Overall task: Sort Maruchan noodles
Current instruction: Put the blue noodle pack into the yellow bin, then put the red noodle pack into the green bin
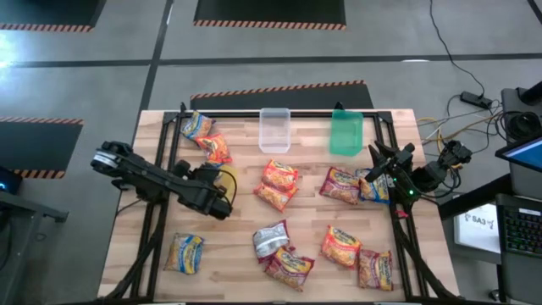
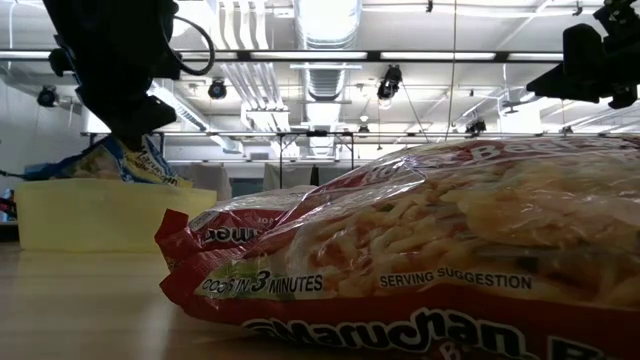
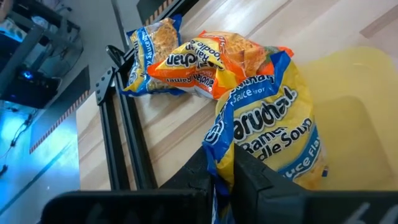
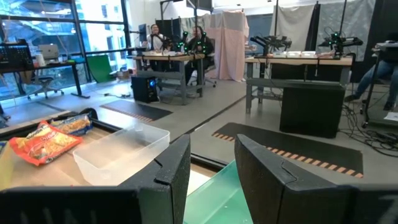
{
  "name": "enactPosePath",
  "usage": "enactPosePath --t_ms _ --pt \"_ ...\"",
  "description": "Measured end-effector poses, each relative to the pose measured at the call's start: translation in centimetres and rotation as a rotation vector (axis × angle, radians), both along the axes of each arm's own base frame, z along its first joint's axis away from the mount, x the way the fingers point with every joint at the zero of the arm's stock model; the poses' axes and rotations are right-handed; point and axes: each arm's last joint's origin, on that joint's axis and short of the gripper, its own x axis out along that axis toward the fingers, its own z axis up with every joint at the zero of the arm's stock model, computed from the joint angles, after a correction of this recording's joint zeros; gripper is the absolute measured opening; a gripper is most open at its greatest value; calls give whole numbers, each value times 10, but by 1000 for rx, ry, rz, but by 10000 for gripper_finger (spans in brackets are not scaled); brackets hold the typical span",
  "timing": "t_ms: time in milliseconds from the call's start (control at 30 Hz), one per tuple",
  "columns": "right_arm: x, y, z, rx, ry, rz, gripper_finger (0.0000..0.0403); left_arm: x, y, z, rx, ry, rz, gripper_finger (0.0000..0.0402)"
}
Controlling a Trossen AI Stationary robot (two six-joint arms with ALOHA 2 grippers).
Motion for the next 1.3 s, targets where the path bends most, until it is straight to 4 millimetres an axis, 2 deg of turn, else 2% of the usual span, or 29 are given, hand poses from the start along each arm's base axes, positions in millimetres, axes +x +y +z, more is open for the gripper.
enactPosePath --t_ms 300,633,800,1067,1167,1300 --pt "0 0 0 0 0 0 116 -3 1 5 -2 -13 3 82" --pt "0 0 0 0 0 0 116 1 -2 16 -12 -70 -43 91" --pt "0 0 0 0 0 0 116 13 -15 16 -74 -117 -174 91" --pt "0 0 0 0 0 1 116 39 -59 25 -163 -291 -532 91" --pt "0 0 0 0 0 0 116 48 -65 28 -179 -346 -609 91" --pt "0 0 0 0 0 0 116 53 -63 28 -195 -391 -585 91"
